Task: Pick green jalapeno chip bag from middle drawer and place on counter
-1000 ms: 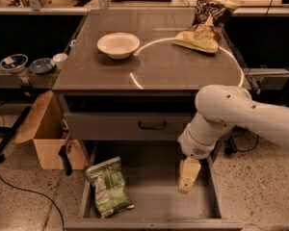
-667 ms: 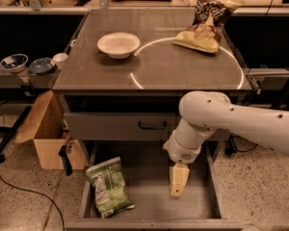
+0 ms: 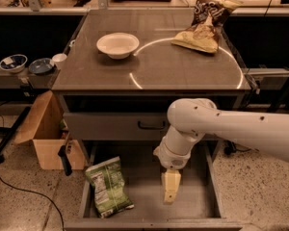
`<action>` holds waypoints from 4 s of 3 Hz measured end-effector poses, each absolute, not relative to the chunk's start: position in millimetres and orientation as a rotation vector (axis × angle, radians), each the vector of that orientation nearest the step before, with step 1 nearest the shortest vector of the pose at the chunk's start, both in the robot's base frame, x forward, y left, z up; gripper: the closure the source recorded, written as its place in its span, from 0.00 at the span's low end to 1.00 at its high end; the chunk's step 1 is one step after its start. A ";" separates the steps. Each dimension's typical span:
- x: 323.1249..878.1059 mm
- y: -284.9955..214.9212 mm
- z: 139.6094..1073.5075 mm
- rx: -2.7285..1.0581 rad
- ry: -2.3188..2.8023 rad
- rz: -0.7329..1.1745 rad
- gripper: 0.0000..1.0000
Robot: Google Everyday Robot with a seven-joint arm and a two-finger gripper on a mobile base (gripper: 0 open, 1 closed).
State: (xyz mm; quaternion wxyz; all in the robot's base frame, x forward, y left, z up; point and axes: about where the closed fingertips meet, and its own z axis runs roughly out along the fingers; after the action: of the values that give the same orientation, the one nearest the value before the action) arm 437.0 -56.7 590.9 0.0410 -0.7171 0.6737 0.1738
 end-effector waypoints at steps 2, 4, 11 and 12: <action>468.6 -28.1 541.8 -2.107 2.105 0.435 0.00; 478.9 -11.8 522.8 -1.967 2.185 0.334 0.00; 454.0 56.9 444.3 -2.055 2.024 0.541 0.00; 452.4 49.9 445.4 -2.036 2.046 0.520 0.00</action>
Offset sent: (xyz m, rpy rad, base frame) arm 0.0553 0.0435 -0.0743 -0.0095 -0.1045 -0.1365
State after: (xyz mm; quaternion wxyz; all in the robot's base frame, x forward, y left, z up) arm 452.4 49.9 445.4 0.1039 -0.6904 0.6939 0.1764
